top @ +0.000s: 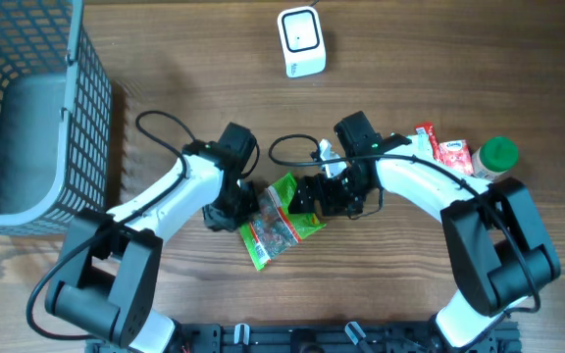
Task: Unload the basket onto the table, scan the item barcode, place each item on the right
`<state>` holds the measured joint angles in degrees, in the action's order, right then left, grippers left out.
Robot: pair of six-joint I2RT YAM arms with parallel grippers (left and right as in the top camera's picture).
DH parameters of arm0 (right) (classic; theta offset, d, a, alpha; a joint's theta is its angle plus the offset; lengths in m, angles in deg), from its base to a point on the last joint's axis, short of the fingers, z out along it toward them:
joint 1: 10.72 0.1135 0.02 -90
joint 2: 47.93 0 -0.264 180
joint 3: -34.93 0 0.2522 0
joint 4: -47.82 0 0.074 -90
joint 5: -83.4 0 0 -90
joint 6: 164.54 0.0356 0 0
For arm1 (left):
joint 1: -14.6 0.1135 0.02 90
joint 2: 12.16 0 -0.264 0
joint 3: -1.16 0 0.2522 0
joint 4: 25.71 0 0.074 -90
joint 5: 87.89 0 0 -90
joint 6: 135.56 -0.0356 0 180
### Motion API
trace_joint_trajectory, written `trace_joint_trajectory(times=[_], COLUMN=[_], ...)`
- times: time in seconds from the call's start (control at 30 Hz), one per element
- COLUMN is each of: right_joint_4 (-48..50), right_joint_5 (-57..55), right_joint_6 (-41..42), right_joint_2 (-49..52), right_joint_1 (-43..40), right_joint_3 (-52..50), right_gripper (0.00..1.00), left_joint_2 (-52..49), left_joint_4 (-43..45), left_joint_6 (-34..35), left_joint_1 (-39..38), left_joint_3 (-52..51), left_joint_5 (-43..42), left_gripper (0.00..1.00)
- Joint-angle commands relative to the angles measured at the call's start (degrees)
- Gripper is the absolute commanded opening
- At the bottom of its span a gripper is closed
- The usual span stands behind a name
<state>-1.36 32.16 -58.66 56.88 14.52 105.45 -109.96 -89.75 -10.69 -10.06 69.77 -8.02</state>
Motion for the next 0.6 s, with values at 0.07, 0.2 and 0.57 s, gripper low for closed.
trace_joint_trajectory(times=[0.07, 0.2, 0.57], right_joint_4=[9.66, 20.39, 22.18], right_joint_5=[2.95, 3.28, 4.68], right_joint_6=[5.73, 13.09, 3.06], right_joint_2=[0.39, 0.39, -6.25], right_joint_1=[3.89, 10.01, 9.88], right_joint_3=[-7.06, -8.57, -7.85], right_gripper=[0.91, 0.82, 0.04], left_joint_2=[0.39, 0.39, 6.14], left_joint_4=[4.35, 4.48, 2.12], left_joint_6=[3.13, 3.13, -2.49], left_joint_1=[-0.48, -0.59, 4.63], left_joint_3=[-4.33, -4.33, 3.61], left_joint_5=[0.13, 0.13, 6.36], left_gripper=[0.04, 0.04, 0.04])
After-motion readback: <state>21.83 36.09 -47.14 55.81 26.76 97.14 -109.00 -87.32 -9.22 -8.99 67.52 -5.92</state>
